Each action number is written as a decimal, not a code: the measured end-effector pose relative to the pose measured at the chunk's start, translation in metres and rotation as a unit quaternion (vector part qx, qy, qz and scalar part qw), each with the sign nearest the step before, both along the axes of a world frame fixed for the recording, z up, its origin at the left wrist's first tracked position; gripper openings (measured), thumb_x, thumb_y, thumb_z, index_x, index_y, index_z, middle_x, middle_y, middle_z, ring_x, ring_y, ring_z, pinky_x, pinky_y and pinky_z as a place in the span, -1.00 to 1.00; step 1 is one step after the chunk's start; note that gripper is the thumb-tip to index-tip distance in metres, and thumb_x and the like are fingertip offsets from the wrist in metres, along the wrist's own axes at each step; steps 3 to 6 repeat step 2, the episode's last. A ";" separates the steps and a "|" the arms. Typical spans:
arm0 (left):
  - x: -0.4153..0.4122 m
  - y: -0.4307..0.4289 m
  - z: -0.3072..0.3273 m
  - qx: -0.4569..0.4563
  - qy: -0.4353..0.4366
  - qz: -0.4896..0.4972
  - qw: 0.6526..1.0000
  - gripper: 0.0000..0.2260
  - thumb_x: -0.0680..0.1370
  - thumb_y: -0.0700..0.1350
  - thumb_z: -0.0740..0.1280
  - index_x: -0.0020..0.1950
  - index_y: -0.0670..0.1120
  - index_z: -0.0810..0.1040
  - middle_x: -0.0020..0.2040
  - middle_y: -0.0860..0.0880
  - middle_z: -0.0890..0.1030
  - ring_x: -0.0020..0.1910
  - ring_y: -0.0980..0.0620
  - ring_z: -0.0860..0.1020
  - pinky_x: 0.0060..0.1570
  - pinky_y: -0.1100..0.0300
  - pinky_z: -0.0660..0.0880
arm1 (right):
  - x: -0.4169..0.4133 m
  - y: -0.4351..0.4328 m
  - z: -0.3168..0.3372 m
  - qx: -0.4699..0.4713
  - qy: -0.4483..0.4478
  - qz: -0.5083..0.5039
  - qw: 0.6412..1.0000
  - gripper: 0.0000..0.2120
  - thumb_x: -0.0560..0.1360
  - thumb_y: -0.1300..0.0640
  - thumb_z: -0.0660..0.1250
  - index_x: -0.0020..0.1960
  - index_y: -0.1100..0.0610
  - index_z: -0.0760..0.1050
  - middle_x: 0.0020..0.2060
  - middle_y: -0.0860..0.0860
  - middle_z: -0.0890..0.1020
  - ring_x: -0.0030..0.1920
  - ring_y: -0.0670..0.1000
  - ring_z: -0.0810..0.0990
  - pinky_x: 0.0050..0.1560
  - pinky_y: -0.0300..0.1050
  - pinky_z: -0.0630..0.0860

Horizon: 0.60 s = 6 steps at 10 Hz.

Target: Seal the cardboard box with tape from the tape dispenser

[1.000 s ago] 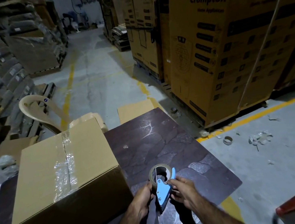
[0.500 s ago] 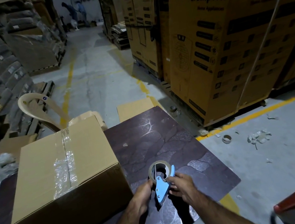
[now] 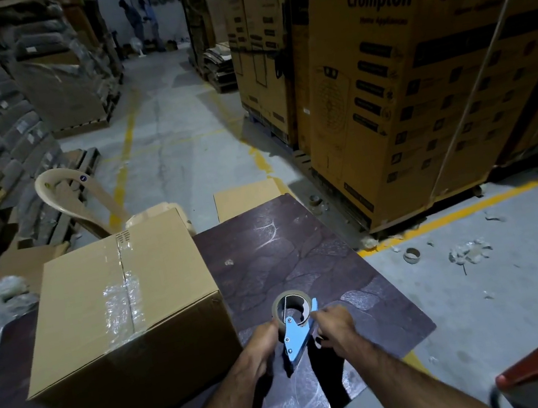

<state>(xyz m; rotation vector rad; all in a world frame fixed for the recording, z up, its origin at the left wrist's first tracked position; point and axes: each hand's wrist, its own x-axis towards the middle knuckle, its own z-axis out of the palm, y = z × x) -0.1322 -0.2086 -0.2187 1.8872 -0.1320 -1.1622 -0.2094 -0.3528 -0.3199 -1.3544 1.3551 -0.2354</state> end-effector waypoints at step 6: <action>0.004 -0.009 0.024 0.001 -0.048 -0.022 0.999 -0.58 0.65 0.01 0.08 0.17 -0.27 0.57 0.05 -0.14 0.62 -0.01 -0.07 0.55 0.09 0.15 0.46 | 0.003 0.010 0.083 -0.145 0.043 0.025 0.988 -0.80 0.33 0.08 0.38 -0.34 0.21 0.53 -0.37 0.10 0.60 -0.25 0.15 0.61 -0.25 -0.08 0.54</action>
